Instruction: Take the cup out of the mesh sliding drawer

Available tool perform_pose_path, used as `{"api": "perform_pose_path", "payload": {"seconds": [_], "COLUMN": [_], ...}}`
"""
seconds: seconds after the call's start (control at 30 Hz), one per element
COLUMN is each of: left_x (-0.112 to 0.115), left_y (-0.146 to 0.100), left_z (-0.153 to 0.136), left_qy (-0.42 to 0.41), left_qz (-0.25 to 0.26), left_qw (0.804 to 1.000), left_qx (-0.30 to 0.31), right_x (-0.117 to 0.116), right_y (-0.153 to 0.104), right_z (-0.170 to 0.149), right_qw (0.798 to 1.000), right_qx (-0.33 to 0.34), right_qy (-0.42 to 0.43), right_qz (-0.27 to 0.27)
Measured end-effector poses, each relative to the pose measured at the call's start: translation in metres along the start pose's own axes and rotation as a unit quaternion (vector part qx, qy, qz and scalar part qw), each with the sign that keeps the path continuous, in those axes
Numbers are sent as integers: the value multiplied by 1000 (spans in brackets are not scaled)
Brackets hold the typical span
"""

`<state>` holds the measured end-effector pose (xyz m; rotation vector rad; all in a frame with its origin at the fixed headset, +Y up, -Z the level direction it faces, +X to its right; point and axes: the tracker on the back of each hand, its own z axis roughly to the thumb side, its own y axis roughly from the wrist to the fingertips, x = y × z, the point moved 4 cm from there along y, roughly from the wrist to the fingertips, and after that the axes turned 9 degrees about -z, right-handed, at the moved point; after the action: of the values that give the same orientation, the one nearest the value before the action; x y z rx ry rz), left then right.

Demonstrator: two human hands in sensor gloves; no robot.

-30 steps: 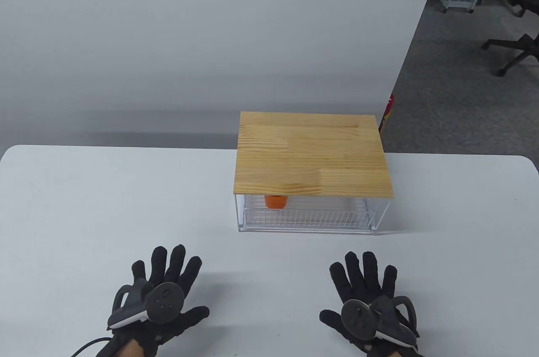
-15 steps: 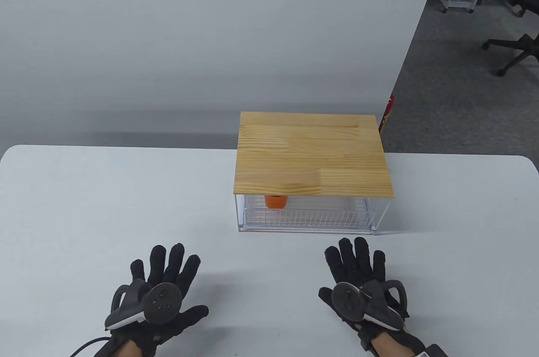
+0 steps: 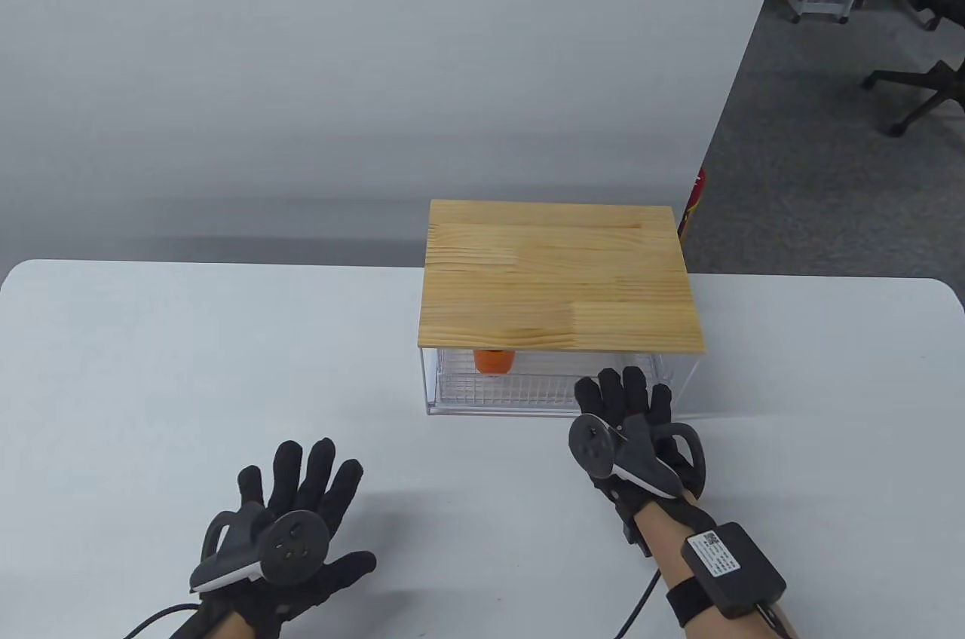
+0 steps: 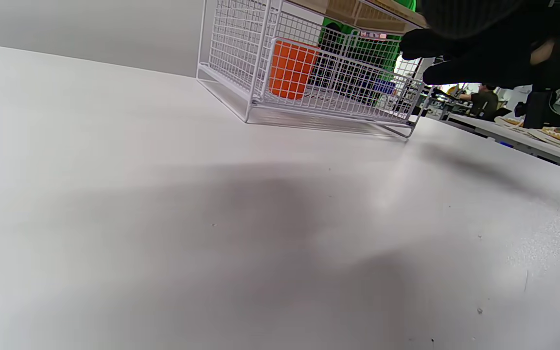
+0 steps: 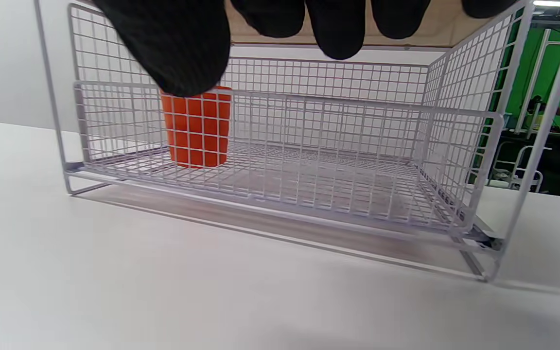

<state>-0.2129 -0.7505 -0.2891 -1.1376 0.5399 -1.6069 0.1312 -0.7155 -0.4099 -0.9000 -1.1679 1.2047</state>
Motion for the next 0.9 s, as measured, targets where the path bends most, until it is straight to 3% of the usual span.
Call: {"api": "perform_pose_path", "payload": {"seconds": [0.37, 0.9], "left_x": [-2, -4], "left_y": [-1, -2], "left_z": [-2, -3], "left_qy": [-5, -6], "left_qz": [1, -3], "left_qw": [1000, 1000], "left_qx": [-2, -10], "right_x": [-14, -22], "right_y": [42, 68], "right_z": [-7, -3], "right_qw": [998, 997], "right_qx": [-61, -76], "right_qy": [8, -25], "right_qz": [28, 10]}}
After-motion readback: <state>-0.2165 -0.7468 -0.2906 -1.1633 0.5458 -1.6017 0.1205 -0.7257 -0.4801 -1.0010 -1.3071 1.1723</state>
